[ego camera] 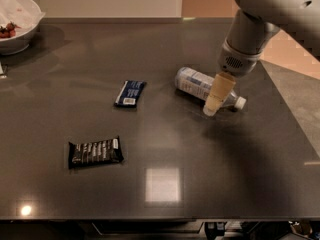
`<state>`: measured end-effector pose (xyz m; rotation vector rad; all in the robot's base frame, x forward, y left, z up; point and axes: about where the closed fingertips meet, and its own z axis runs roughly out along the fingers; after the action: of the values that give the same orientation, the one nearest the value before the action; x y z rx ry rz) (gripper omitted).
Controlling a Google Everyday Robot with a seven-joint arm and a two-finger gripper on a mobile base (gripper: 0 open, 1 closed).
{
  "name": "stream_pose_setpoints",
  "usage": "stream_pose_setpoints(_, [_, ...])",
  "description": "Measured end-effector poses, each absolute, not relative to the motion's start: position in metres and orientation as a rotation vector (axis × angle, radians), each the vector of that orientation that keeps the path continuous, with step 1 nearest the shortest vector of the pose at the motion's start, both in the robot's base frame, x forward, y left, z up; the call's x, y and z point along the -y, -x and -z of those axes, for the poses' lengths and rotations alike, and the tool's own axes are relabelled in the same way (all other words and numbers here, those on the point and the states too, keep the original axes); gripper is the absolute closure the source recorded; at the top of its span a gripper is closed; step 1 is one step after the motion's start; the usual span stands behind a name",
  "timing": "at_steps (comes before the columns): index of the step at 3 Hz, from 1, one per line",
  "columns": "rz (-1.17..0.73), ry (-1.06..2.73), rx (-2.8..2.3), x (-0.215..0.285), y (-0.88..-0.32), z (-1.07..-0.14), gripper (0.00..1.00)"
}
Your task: Place blue plastic bottle upright
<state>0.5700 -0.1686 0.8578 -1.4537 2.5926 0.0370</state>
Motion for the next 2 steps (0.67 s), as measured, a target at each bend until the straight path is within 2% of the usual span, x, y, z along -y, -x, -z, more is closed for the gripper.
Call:
stream_pose_setpoints(1, [-0.038,1.454,-2.62,0.1674,-0.5741,-0.8456,0.0])
stream_pose_setpoints(2, [-0.045,1.462,-2.637,0.1662,-0.5766,-0.84,0.19])
